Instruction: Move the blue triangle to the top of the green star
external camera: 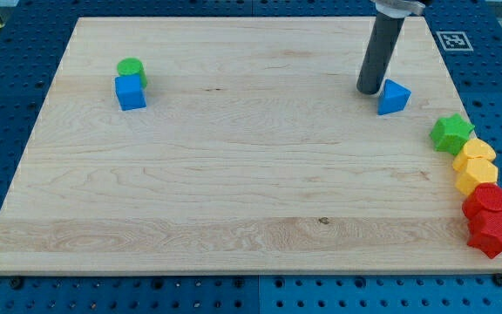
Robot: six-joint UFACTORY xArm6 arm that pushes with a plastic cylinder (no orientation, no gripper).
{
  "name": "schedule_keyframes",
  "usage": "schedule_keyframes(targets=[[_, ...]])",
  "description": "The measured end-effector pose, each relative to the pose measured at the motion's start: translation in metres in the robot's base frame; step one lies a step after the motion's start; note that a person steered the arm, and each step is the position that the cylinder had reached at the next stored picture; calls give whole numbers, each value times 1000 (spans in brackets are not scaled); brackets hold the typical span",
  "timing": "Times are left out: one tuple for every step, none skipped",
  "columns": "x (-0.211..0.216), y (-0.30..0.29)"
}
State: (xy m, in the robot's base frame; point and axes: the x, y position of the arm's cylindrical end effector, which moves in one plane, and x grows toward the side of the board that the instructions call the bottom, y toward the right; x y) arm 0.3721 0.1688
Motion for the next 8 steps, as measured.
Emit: schedule_keyframes(targets=[[21, 0], [21, 0], [12, 0], [4, 0], [5, 8], [5, 13], [5, 14], [8, 14]])
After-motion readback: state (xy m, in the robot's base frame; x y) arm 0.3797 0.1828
